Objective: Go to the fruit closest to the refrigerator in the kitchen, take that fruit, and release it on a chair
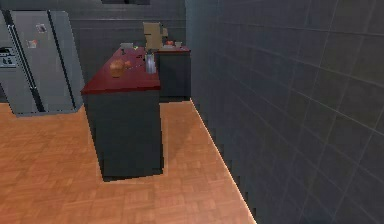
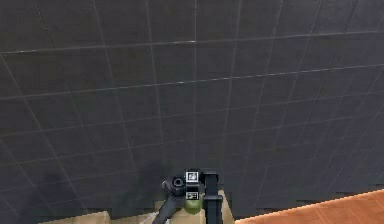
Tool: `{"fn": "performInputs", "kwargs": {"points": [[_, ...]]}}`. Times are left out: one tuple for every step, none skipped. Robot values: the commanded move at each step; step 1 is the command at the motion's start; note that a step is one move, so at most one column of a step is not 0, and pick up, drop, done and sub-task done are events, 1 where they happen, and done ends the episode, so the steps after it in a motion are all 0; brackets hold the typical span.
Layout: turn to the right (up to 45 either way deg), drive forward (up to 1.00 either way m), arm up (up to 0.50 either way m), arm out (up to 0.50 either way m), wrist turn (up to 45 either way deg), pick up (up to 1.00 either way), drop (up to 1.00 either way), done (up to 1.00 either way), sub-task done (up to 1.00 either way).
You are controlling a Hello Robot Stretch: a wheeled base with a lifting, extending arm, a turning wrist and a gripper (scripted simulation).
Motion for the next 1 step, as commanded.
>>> {"fn": "performInputs", "kwargs": {"points": [[0.0, 0.0, 0.0, 0.0, 45.0, 0.0, 0.0, 0.0, 0.0]]}}
